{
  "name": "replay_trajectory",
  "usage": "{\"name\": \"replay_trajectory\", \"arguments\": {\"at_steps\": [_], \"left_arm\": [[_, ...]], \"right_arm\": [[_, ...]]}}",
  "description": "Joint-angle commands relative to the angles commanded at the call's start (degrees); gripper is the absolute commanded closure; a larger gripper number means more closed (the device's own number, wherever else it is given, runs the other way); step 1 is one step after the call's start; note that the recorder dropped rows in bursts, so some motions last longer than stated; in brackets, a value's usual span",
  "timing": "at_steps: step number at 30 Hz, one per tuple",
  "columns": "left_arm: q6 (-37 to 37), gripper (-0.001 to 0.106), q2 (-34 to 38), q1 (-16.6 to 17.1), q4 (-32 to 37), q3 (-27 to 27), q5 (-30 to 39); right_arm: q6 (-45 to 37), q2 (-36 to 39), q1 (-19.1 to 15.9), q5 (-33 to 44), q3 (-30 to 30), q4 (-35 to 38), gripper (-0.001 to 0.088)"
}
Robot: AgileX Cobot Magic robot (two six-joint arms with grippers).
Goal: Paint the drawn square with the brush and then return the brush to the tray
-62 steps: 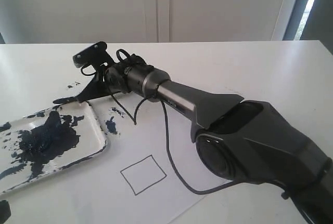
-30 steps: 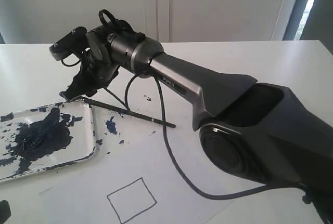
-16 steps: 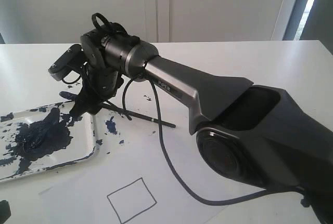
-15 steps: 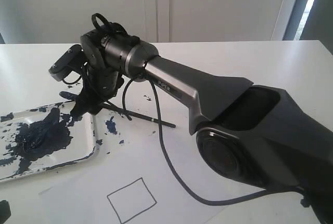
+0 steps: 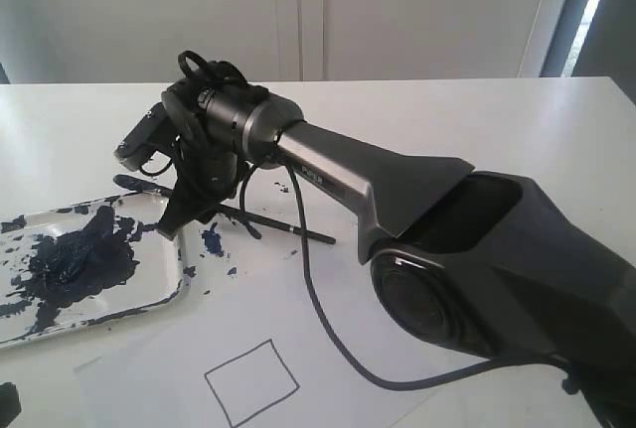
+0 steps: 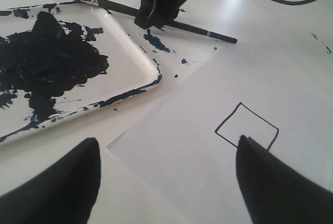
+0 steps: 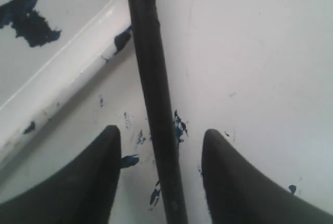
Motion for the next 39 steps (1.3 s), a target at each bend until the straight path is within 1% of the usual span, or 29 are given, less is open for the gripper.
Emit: {"name": "replay_trajectory", "arguments": {"at_steps": [4, 12, 13, 21, 28, 34, 39], "left_arm": [[0.00, 0.030, 0.00, 0.00, 0.00, 0.00, 0.00], [0.00, 0.030, 0.00, 0.00, 0.00, 0.00, 0.00], [0.00, 0.030, 0.00, 0.00, 0.00, 0.00, 0.00], [0.00, 0.030, 0.00, 0.00, 0.00, 0.00, 0.00], [0.00, 0.030, 0.00, 0.00, 0.00, 0.00, 0.00], [0.00, 0.030, 0.00, 0.00, 0.00, 0.00, 0.00], [0.00, 0.030, 0.00, 0.00, 0.00, 0.00, 0.00]], "right_arm": [[0.00, 0.12, 0.00, 0.11, 0.00, 0.23, 0.0639], [0.00, 0.12, 0.00, 0.77, 0.00, 0.23, 0.0857], [0.00, 0.12, 0.00, 0.77, 0.00, 0.23, 0.0868], [-0.14, -0.89, 0.48, 1.45, 0.00, 0.12, 0.0868], [-1.17, -4.02, 0.67, 2.60, 0.00, -0.12, 0.0868], [-1.66, -6.94, 1.07, 3.99, 0.00, -1.81, 0.0868], [-2.06, -6.82, 1.07, 5.37, 0.00, -1.70, 0.0868]]}}
